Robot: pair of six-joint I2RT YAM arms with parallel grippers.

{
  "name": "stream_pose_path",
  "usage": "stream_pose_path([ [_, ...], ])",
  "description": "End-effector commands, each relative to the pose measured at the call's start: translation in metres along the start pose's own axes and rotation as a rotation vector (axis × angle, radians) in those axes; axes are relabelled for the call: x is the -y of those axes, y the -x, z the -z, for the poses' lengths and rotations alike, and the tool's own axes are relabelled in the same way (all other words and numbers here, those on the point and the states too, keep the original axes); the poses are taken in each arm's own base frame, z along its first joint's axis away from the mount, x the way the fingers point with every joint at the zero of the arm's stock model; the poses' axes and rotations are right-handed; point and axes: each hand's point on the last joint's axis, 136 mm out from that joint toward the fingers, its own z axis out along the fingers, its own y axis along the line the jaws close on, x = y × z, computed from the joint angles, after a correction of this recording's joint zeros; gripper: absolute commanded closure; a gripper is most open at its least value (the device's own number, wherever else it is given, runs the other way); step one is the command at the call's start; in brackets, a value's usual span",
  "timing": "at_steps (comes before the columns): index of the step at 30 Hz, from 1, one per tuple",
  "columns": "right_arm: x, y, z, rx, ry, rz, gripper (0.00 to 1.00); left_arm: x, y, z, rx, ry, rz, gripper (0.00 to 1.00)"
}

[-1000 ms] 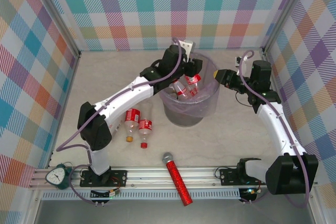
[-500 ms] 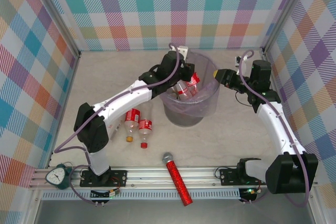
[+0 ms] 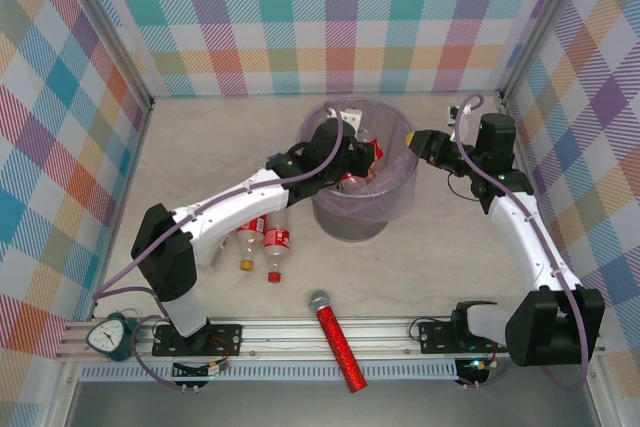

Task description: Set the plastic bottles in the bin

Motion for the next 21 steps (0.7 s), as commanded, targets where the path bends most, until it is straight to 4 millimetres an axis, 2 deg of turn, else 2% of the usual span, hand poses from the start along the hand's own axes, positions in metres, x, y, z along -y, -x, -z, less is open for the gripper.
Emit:
stream_pose_path([
  [1, 0.004, -0.018, -0.01, -0.066, 0.003, -0.023, 0.66, 0.001, -0.002, 0.021, -0.034, 0.012, -0.015, 0.75],
  [9, 0.003, -0.018, -0.011, -0.066, 0.003, -0.021, 0.66, 0.003, 0.04, 0.063, 0.019, 0.051, -0.135, 0.61],
  [14, 0.003, -0.017, -0.01, -0.062, 0.001, -0.02, 0.65, 0.0, 0.069, 0.093, 0.055, -0.001, -0.121, 0.41],
  [18, 0.002, -0.017, -0.01, -0.064, 0.002, -0.018, 0.65, -0.026, 0.089, 0.119, 0.088, 0.022, -0.085, 0.35],
  [21, 0.001, -0.017, -0.01, -0.062, 0.003, -0.014, 0.65, -0.062, 0.1, 0.139, 0.101, 0.062, -0.013, 0.33],
])
